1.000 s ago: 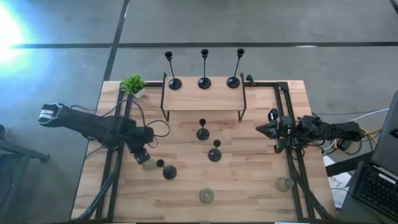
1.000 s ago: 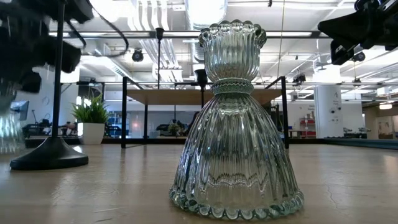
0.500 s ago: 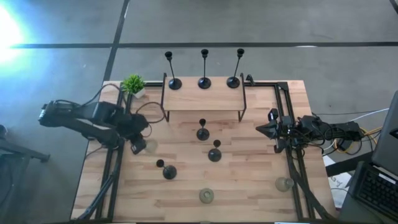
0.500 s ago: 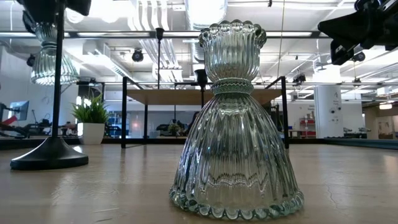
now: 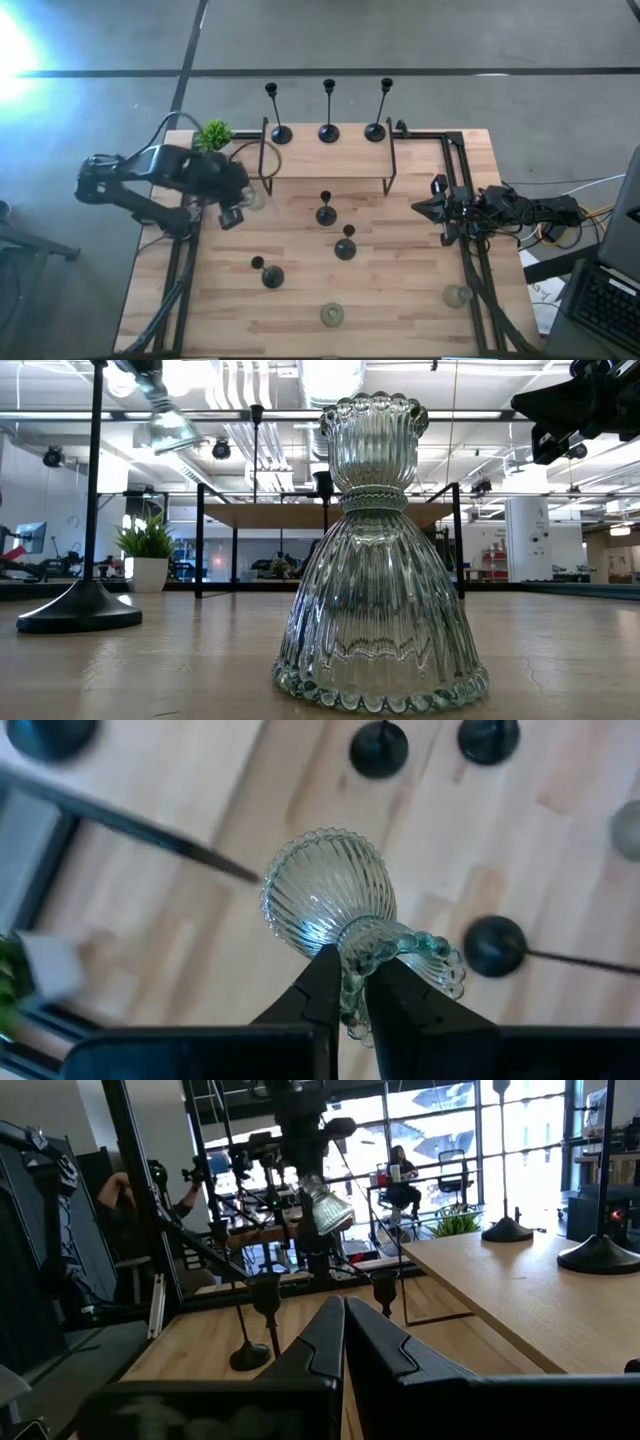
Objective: Pick & Place candle stick holders
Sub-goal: Put the green candle holder on the shelf
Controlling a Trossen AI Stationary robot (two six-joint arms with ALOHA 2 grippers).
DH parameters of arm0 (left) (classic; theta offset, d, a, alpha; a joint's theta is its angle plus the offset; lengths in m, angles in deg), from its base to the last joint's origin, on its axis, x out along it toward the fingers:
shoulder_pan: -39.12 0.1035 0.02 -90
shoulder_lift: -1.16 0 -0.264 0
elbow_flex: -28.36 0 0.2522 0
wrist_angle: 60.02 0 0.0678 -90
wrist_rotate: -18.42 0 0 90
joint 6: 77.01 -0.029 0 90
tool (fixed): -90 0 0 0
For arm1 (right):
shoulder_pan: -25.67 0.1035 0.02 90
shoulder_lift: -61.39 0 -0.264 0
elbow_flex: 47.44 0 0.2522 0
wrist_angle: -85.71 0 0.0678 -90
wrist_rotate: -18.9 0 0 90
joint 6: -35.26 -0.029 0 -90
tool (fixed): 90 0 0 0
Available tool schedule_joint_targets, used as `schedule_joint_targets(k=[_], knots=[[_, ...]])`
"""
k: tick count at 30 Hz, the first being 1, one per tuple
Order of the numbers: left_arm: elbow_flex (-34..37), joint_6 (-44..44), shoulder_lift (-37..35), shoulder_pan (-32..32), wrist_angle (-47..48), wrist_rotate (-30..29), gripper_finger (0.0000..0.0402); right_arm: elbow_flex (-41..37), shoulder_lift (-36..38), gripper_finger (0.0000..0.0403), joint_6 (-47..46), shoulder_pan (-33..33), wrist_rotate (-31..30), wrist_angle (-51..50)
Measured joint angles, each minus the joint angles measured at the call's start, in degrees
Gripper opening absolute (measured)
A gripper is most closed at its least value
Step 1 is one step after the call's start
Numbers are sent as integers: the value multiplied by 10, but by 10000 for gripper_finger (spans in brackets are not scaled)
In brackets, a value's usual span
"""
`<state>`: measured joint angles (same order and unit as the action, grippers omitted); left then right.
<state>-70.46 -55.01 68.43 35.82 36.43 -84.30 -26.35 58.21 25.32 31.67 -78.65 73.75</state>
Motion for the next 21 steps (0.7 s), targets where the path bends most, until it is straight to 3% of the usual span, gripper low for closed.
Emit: schedule_joint_targets(k=[9, 21], knots=[[-113, -189, 121, 113, -2, 1, 32, 0, 0, 8, 0, 0, 0, 0], [-204, -326, 229, 272, 16, 101, 32, 0, 0, 8, 0, 0, 0, 0]])
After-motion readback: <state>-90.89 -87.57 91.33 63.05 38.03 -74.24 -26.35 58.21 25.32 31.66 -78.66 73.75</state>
